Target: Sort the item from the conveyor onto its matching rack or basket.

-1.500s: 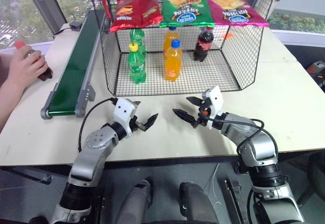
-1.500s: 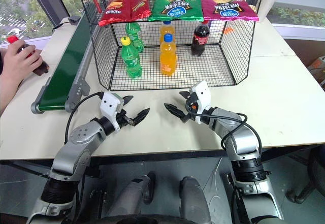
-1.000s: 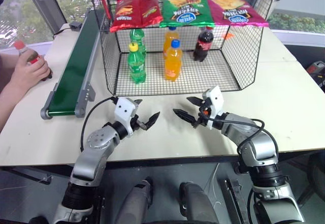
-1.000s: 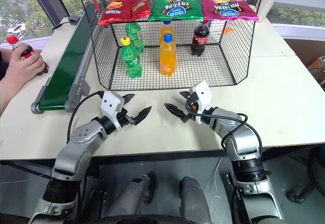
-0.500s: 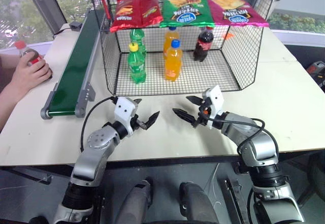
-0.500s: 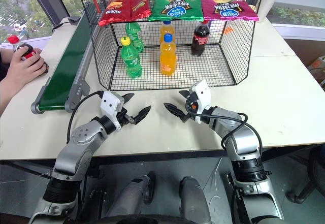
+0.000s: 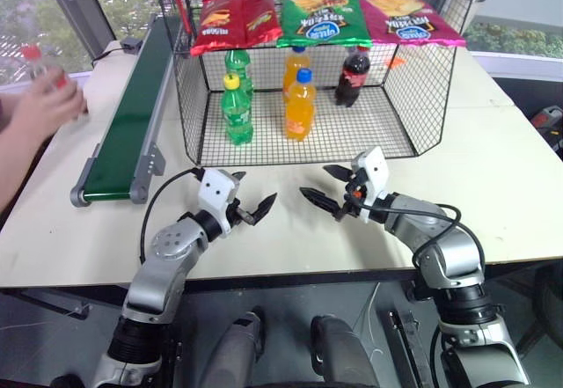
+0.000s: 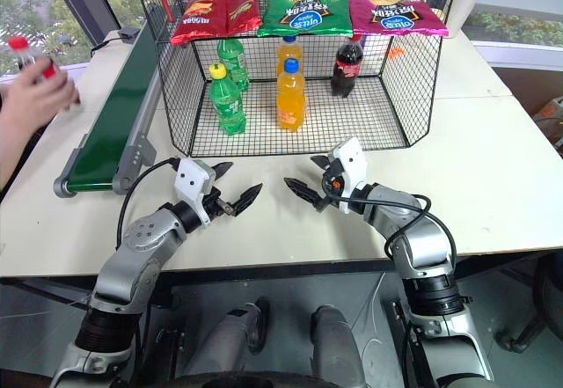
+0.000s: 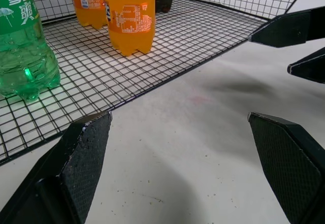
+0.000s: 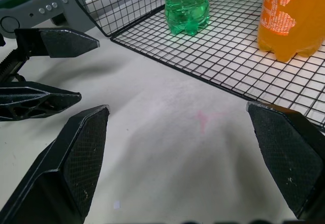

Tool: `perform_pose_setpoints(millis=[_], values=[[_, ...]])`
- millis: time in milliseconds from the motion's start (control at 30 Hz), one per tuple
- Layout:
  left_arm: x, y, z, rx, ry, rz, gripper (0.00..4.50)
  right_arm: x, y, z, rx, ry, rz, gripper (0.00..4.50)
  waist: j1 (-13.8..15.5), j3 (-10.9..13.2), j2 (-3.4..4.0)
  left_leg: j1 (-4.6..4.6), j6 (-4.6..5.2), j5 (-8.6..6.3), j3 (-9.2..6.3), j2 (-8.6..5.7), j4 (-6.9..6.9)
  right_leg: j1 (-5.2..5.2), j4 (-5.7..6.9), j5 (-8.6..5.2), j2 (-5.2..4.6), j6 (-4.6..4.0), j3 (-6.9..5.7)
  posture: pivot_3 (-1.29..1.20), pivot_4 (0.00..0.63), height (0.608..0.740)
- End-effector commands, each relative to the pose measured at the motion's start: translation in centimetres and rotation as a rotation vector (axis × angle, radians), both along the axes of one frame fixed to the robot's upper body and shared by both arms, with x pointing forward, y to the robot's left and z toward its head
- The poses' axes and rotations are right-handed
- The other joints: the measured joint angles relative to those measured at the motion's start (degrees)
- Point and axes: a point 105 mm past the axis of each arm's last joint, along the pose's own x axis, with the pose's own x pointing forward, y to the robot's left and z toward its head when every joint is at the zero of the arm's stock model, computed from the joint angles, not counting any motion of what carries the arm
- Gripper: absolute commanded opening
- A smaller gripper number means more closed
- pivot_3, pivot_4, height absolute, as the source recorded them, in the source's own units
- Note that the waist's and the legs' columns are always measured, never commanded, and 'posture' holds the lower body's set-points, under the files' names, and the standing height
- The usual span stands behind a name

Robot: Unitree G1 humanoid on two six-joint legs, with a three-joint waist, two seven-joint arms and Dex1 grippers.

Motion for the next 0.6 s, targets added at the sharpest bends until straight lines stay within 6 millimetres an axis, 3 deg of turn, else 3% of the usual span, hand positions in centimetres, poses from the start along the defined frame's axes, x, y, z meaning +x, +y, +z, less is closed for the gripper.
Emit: perform_pose_setpoints(millis=[33,233,467,600], values=[[-0.1,-0.2,0.7,-0.002,-0.034,-0.007,4.50,-0.3,0.5,1.8,0.006,-0.069,0.032,4.47,0.0,0.0,0.00,0.00,0.00,0.00,0.00,0.00,0.00,0.00,0.00,0.00,0.00,0.00,0.00,0.00,0.150,0.738],[0.0,-0.1,0.6,0.004,-0.028,-0.008,4.50,-0.3,0.6,2.0,0.008,-0.071,0.039,4.47,0.0,0.0,0.00,0.00,0.00,0.00,0.00,0.00,0.00,0.00,0.00,0.00,0.00,0.00,0.00,0.00,0.150,0.738],[1.0,1.3,0.7,0.054,-0.017,0.034,4.50,-0.5,1.2,3.0,0.015,-0.090,0.074,4.47,0.0,0.0,0.00,0.00,0.00,0.00,0.00,0.00,0.00,0.00,0.00,0.00,0.00,0.00,0.00,0.00,0.150,0.738],[0.8,1.9,2.1,0.048,-0.035,0.028,4.50,-1.0,1.7,4.2,0.015,-0.118,0.121,4.47,0.0,0.0,0.00,0.00,0.00,0.00,-0.01,0.00,-0.01,0.00,-0.01,-0.01,0.00,0.01,-0.01,0.00,0.150,0.738]])
